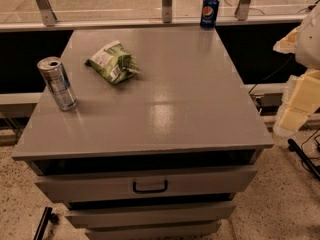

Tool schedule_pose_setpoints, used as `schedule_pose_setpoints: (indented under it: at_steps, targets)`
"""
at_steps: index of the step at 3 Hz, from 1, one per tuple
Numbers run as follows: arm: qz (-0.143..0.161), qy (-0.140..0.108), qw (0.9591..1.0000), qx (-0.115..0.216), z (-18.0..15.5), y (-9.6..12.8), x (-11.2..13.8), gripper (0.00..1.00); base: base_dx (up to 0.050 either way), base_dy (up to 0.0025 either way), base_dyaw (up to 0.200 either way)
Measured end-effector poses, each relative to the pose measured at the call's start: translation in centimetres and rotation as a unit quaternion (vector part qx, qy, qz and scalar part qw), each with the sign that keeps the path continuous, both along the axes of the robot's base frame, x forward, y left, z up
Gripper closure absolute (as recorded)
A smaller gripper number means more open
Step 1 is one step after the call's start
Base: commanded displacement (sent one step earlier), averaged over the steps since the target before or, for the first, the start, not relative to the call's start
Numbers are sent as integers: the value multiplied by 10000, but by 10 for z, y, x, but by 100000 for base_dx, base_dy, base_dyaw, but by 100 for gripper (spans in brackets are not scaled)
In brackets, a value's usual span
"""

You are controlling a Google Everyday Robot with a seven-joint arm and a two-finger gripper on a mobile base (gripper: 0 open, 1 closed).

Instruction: Pick pepsi can

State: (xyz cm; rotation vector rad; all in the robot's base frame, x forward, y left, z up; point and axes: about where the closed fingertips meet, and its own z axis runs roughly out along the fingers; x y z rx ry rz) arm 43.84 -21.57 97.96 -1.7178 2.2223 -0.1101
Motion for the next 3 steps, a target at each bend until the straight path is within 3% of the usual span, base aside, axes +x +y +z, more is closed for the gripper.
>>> schedule_pose_setpoints:
  at_steps: [3]
  targets:
    - [-1, -23, 10000, 0, 1, 0, 0, 0, 1779, -57, -6913]
